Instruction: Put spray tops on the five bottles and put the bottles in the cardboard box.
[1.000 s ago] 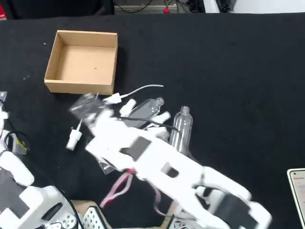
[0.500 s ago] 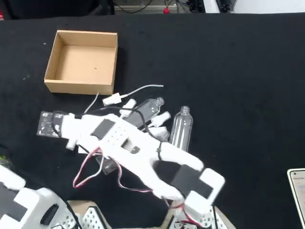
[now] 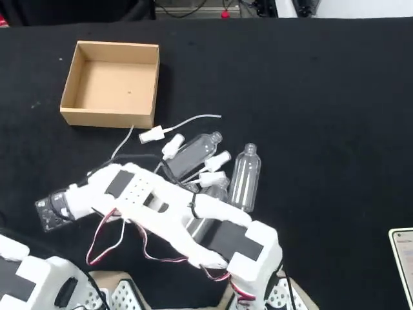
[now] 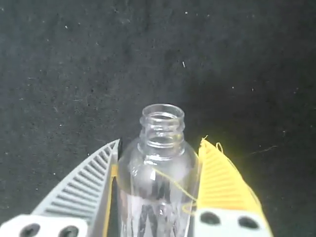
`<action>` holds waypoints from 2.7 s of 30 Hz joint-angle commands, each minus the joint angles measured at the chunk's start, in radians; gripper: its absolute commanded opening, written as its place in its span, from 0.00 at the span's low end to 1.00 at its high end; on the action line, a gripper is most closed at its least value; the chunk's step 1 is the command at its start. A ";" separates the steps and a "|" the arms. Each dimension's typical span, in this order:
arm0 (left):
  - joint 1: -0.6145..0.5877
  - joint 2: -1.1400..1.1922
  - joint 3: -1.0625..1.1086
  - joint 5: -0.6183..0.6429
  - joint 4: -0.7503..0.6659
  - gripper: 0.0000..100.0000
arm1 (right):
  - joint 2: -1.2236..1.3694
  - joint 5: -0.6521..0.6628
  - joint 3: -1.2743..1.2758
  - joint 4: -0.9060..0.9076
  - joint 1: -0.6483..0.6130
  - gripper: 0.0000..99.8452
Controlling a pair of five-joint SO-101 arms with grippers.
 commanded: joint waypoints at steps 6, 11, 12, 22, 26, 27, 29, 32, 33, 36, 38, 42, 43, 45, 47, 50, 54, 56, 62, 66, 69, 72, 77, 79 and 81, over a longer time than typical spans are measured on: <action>-0.013 -0.041 -0.059 -0.014 -0.008 0.10 | 0.001 0.017 -0.120 0.081 -0.012 0.36; -0.015 -0.041 -0.059 -0.015 -0.008 0.10 | 0.084 0.213 -0.185 0.221 -0.008 0.33; -0.015 -0.041 -0.059 -0.015 -0.008 0.10 | 0.107 0.244 -0.197 0.241 -0.008 0.32; -0.015 -0.041 -0.056 -0.015 -0.008 0.10 | 0.300 0.238 -0.438 0.256 0.021 0.30; -0.015 -0.043 -0.056 -0.015 -0.008 0.10 | 0.369 0.238 -0.496 0.258 0.025 0.30; -0.015 -0.043 -0.056 -0.015 -0.008 0.10 | 0.378 0.236 -0.507 0.261 0.028 0.29; -0.015 -0.043 -0.056 -0.015 -0.008 0.10 | 0.386 0.204 -0.533 0.281 0.038 0.22; -0.015 -0.043 -0.056 -0.015 -0.003 0.10 | 0.386 0.064 -0.582 0.276 0.055 0.05; -0.015 -0.043 -0.062 -0.015 0.015 0.10 | 0.386 0.002 -0.608 0.276 0.063 0.00; -0.010 -0.044 -0.079 -0.017 0.081 0.10 | 0.381 -0.236 -0.685 0.293 0.095 0.02; -0.007 -0.044 -0.094 -0.017 0.098 0.10 | 0.372 -0.410 -0.745 0.330 0.117 0.01; 0.021 -0.049 -0.093 -0.014 0.100 0.10 | 0.308 -0.655 -0.874 0.466 0.167 0.01; 0.035 -0.051 -0.093 -0.012 0.101 0.10 | 0.283 -0.684 -0.905 0.499 0.178 0.01; 0.062 -0.052 -0.093 -0.009 0.101 0.10 | 0.232 -0.729 -0.960 0.543 0.196 0.01; 0.090 -0.054 -0.101 -0.008 0.104 0.10 | 0.185 -0.761 -1.006 0.574 0.218 0.01; 0.105 -0.068 -0.102 0.009 0.106 0.10 | 0.111 -0.812 -1.069 0.611 0.255 0.01; 0.136 -0.173 -0.059 0.031 0.104 0.10 | 0.012 -0.878 -1.165 0.660 0.295 0.01; 0.182 -0.258 -0.013 0.069 0.097 0.10 | -0.033 -0.911 -1.213 0.678 0.307 0.01; 0.377 -0.565 0.157 0.218 0.032 0.10 | -0.102 -1.016 -1.279 0.687 0.315 0.01; 0.536 -0.736 0.202 0.358 0.041 0.10 | -0.143 -1.071 -1.325 0.689 0.315 0.01; 0.627 -0.832 0.222 0.477 0.035 0.10 | -0.176 -1.094 -1.376 0.687 0.315 0.01; 0.719 -0.904 0.243 0.583 0.034 0.10 | -0.189 -1.125 -1.434 0.663 0.315 0.01; 0.843 -1.030 0.321 0.743 -0.049 0.09 | -0.189 -1.185 -1.471 0.554 0.315 0.01; 0.874 -1.082 0.377 0.776 -0.110 0.09 | -0.189 -1.200 -1.471 0.517 0.315 0.01; 0.901 -1.134 0.437 0.784 -0.164 0.09 | -0.189 -1.204 -1.469 0.494 0.321 0.01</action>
